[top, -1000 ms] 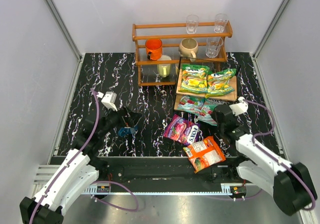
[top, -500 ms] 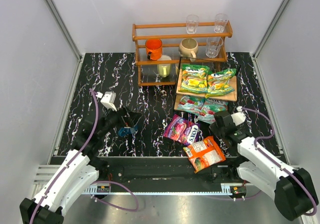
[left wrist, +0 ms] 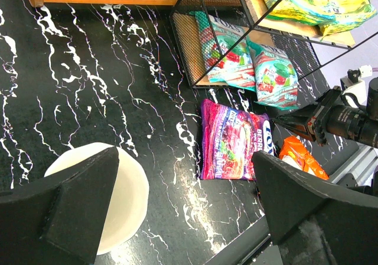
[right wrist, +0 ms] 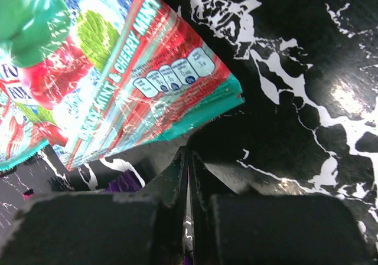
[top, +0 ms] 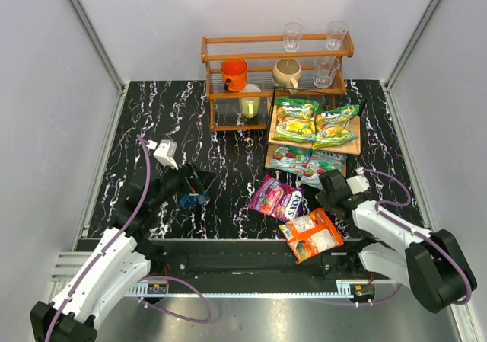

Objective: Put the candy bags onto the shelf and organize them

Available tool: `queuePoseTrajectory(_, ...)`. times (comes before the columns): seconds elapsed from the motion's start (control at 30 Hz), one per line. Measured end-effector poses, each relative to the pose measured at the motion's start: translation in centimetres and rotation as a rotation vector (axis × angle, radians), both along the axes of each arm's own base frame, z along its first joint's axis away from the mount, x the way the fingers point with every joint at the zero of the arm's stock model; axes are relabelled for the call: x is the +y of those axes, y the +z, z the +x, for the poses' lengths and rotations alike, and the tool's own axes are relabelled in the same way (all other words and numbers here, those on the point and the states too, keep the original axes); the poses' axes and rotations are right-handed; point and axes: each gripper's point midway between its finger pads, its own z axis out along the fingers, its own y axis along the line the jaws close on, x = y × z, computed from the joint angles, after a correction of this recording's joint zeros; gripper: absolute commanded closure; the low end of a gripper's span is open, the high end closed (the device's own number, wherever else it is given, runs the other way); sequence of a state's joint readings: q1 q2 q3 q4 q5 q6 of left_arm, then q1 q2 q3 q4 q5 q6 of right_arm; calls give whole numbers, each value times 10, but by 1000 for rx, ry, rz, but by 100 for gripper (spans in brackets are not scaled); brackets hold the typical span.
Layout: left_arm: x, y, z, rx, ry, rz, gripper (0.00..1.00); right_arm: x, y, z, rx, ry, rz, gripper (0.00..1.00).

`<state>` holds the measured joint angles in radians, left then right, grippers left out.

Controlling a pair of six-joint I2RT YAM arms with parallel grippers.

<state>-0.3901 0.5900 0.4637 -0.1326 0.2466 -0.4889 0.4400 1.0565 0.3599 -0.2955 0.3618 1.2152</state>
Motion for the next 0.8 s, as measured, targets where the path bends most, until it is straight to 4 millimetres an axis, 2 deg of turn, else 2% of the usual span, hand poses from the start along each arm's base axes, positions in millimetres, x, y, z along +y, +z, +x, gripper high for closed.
queuePoseTrajectory(0.27,0,-2,1,6,0,3,1,-1,1,17,-23,-40,-19,94)
queuePoseTrajectory(0.8,0,-7,1,12,1,4,1,-13,4,36,-40,-102,-104,94)
